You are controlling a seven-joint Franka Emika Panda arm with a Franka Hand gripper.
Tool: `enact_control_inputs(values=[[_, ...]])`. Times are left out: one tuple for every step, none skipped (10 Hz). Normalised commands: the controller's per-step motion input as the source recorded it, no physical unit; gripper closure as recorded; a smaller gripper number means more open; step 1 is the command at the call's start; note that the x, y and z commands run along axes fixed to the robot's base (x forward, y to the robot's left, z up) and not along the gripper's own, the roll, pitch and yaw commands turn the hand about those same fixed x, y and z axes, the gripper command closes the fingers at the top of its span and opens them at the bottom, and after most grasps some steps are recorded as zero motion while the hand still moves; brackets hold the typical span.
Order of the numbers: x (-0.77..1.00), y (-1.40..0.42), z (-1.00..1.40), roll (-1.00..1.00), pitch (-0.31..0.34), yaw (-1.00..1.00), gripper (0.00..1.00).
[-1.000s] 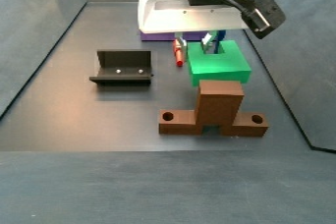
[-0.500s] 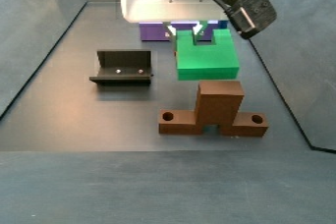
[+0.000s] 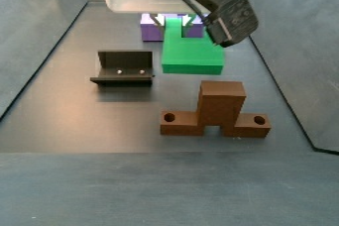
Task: Pick up the green object. Move up. Place the green object on the fixture. Regrasp the green object. Move to above the board. Insert the green object.
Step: Place the green object on the fixture.
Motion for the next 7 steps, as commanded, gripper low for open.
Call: enact_control_inputs(values=[[0.11, 0.02, 0.0, -0.57, 0.0, -0.08, 1.0], [0.04, 0.0, -0.03, -0.18, 0.0, 0.0, 1.0], [0.15, -0.03, -0.07, -0.1, 0.0, -0.03, 1.0], [0.16, 0.01, 0.0, -0.12, 0.0, -0.05, 1.0], [0.12, 0.09, 0.0, -0.2, 0.0, 0.0, 1.0], [0.15, 0.05, 0.0, -0.19, 0.0, 0.0, 1.0], [0.15, 0.0, 0.0, -0.18, 0.0, 0.0, 1.0]])
